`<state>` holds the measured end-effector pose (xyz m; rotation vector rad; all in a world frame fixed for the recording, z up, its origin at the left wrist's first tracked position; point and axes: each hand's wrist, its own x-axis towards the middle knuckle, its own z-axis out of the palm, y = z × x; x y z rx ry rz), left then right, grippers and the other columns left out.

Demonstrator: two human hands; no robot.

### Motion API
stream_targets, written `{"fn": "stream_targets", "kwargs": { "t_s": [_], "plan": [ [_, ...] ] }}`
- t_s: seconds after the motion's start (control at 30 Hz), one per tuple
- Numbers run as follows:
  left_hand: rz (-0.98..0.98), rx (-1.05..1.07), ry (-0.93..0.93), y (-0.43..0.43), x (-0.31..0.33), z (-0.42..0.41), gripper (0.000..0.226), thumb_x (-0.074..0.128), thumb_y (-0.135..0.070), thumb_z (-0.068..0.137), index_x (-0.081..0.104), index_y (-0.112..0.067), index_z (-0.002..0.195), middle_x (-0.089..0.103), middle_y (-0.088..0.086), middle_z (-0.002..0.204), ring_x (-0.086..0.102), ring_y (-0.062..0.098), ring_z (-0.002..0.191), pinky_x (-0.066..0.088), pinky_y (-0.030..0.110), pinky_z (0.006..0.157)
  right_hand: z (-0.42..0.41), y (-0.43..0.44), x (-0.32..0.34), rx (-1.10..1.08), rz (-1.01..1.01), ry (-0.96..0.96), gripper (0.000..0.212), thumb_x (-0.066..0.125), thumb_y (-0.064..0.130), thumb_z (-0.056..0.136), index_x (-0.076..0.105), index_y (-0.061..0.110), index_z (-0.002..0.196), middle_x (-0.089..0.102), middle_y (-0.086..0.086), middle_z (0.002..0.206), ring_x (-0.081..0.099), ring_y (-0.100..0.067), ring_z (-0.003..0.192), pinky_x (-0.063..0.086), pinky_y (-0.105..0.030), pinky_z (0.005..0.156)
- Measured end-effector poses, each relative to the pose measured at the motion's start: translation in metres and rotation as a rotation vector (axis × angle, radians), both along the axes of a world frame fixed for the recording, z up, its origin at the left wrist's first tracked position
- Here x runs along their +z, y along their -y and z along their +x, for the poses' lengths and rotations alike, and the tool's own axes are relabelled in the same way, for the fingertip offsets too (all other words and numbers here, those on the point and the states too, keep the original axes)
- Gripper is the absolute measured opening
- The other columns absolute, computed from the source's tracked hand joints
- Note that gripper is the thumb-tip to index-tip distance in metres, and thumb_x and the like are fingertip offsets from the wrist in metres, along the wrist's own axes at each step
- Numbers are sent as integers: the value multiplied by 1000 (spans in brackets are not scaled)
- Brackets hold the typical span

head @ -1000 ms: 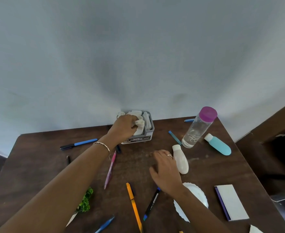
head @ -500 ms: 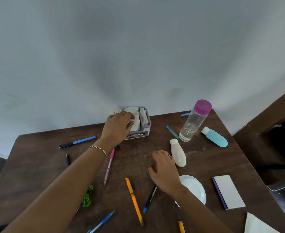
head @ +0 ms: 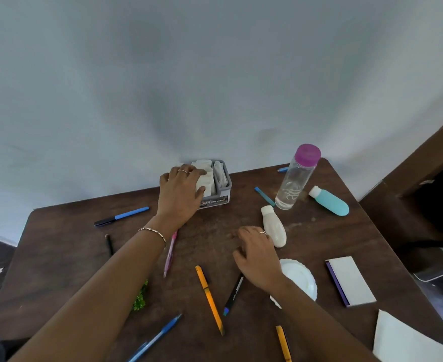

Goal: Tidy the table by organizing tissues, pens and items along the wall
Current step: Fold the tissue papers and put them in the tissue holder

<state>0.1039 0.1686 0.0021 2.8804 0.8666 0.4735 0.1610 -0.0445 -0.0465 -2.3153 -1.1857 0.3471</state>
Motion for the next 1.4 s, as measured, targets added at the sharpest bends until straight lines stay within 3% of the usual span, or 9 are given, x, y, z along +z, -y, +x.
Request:
{"fn": "stream_targets", "kwargs": {
  "t_s": [0.17, 0.3, 0.57, 0.7, 0.83, 1.0, 1.13, 1.3, 1.4],
  "plan": [
    [-119, 24, 136, 56, 13, -1, 27, 60, -27, 85, 60, -25, 112, 61, 1, 114, 52, 27, 112, 39, 44, 91, 2, 25, 8, -59, 60, -18, 26, 58, 21, 79, 64, 17, 104, 65, 0, 107, 57, -21, 106, 46, -38, 90],
    [-410, -84, 236, 113, 4, -3, 23, 59, -28, 80, 63, -28, 102, 65, -11, 93, 60, 20, 97, 48, 44, 86, 5, 63, 17, -108, 49, 7, 28, 51, 26, 77, 63, 15, 100, 65, -2, 101, 58, -27, 100, 46, -41, 84],
    [-808, -177, 141, 241, -25, 0, 18, 64, -17, 84, 65, -21, 102, 68, -6, 93, 63, 13, 88, 48, 26, 79, 31, 175, 20, -251, 14, 38, 26, 57, 29, 85, 64, 14, 106, 67, -5, 107, 59, -22, 103, 44, -34, 91],
    [-787, -243, 37, 296, -39, 15, 13, 64, -22, 81, 65, -19, 94, 69, -5, 90, 65, 13, 81, 52, 32, 75, 48, 241, 16, -327, -38, 24, 27, 61, 20, 83, 65, 18, 110, 65, 0, 111, 55, -20, 111, 37, -28, 97],
    [-809, -317, -129, 335, -42, 35, 32, 65, -22, 84, 62, -17, 116, 64, -2, 113, 61, 13, 103, 46, 22, 85, 58, 300, 11, -446, -89, -39, 30, 59, 16, 87, 61, 16, 117, 60, -4, 121, 51, -24, 118, 37, -32, 101],
    [-782, -307, -297, 367, -51, 51, 49, 70, -28, 82, 56, -17, 129, 60, 2, 125, 62, 14, 101, 49, 26, 87, 62, 352, -3, -684, -180, -151, 44, 65, 23, 87, 50, 19, 128, 52, -5, 132, 52, -26, 120, 48, -40, 95],
    [-700, -286, -363, 385, -59, 48, 52, 73, -34, 80, 53, -19, 125, 54, 2, 126, 60, 14, 102, 51, 29, 90, 61, 372, -16, -666, -228, -269, 58, 68, 32, 82, 42, 19, 131, 58, -4, 126, 57, -24, 113, 51, -41, 89],
    [-611, -258, -368, 394, -59, 51, 52, 74, -34, 79, 50, -22, 124, 56, 0, 123, 57, 16, 110, 49, 36, 95, 57, 367, -27, -684, -138, -346, 68, 71, 30, 79, 35, 19, 135, 59, -1, 122, 58, -22, 111, 48, -37, 87],
    [-575, -242, -403, 398, -59, 54, 42, 71, -30, 81, 52, -24, 118, 61, -5, 113, 58, 15, 107, 46, 44, 96, 58, 366, -30, -712, -83, -372, 67, 69, 21, 79, 33, 17, 135, 63, 1, 101, 60, -19, 96, 43, -29, 73]
  ]
}}
